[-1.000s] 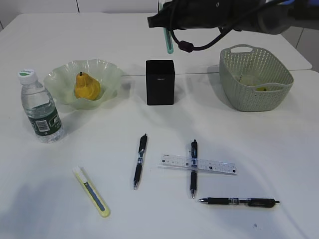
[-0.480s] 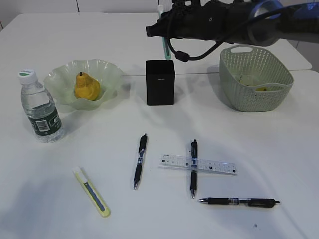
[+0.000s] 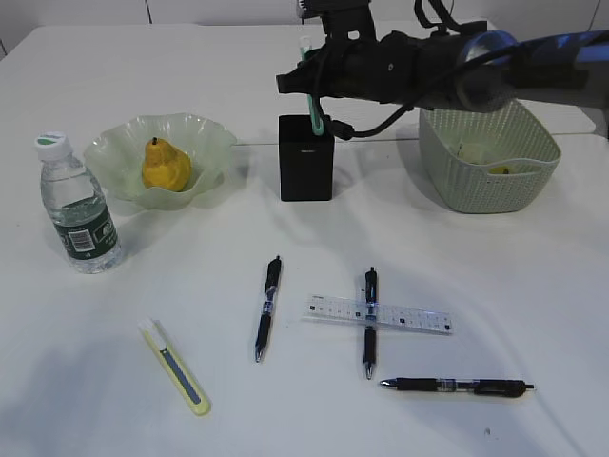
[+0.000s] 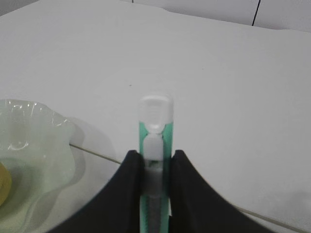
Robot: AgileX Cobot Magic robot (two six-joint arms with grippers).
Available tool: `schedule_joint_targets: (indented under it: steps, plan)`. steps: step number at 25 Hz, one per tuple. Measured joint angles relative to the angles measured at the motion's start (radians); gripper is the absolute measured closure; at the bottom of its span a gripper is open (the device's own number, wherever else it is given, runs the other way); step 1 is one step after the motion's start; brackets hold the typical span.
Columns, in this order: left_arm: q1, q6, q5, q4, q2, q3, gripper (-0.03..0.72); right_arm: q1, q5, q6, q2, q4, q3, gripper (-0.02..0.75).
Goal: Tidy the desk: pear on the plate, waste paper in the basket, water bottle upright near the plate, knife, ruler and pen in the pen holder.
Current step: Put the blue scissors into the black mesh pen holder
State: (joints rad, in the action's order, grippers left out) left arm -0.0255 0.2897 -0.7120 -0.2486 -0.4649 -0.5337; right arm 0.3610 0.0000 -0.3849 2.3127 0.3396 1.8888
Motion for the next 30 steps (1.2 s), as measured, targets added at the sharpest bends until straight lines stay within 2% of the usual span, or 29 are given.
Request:
schedule_joint_targets:
  steps: [22, 25, 30]
  plan:
    - [0.0, 0.0, 0.0, 0.0, 0.0, 0.0, 0.449, 0.0, 0.0, 0.031, 0.064, 0.035, 0.0, 0.58]
    - [0.0, 0.0, 0.0, 0.0, 0.0, 0.0, 0.449, 0.0, 0.0, 0.031, 0.064, 0.048, 0.0, 0.552]
    - [0.0, 0.0, 0.0, 0.0, 0.0, 0.0, 0.449, 0.0, 0.0, 0.031, 0.064, 0.073, 0.0, 0.447]
